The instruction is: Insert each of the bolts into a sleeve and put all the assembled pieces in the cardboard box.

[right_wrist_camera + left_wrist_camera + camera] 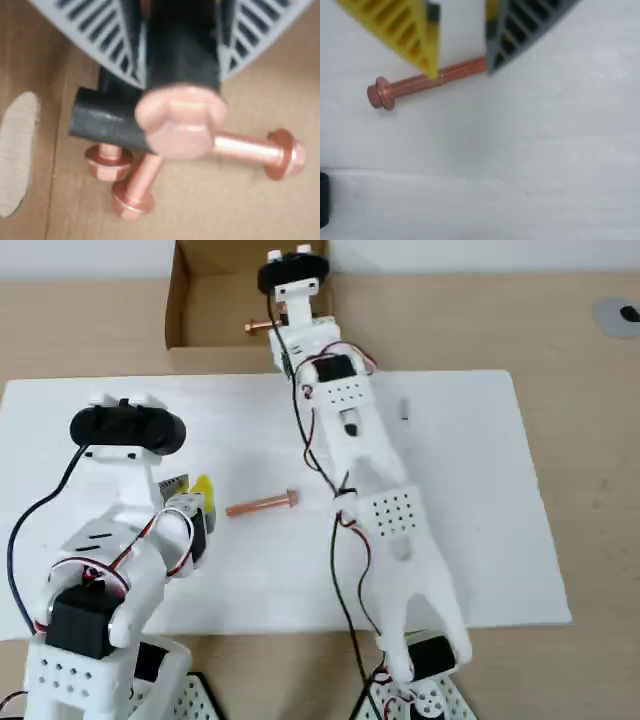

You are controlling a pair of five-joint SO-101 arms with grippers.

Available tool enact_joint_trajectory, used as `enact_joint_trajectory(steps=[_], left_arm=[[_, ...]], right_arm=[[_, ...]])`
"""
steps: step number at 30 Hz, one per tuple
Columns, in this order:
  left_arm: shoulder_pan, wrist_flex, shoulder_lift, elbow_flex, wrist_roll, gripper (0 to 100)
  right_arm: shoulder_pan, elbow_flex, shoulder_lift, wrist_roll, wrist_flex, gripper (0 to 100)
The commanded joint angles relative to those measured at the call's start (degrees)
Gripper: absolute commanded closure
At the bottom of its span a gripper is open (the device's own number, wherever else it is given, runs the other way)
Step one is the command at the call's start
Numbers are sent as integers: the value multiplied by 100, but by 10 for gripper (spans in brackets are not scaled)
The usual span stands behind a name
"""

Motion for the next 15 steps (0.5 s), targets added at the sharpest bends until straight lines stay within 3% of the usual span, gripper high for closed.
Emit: enact_joint_trajectory(steps=[1, 4, 8, 11, 15], left_arm=[[-53, -79, 48, -18, 26, 902], [-26, 132, 48, -62, 26, 880], [-18, 440, 110, -70, -26, 874], [273, 1134, 426, -281, -554, 867], [360, 1512, 1051, -774, -651, 867]], right_arm=[[22, -154, -110, 255, 387, 985], [40, -163, -119, 255, 422, 937], [31, -418, -127, 246, 624, 775], [-48, -884, -101, 220, 1213, 679], [-163, -1508, -92, 220, 1793, 632]])
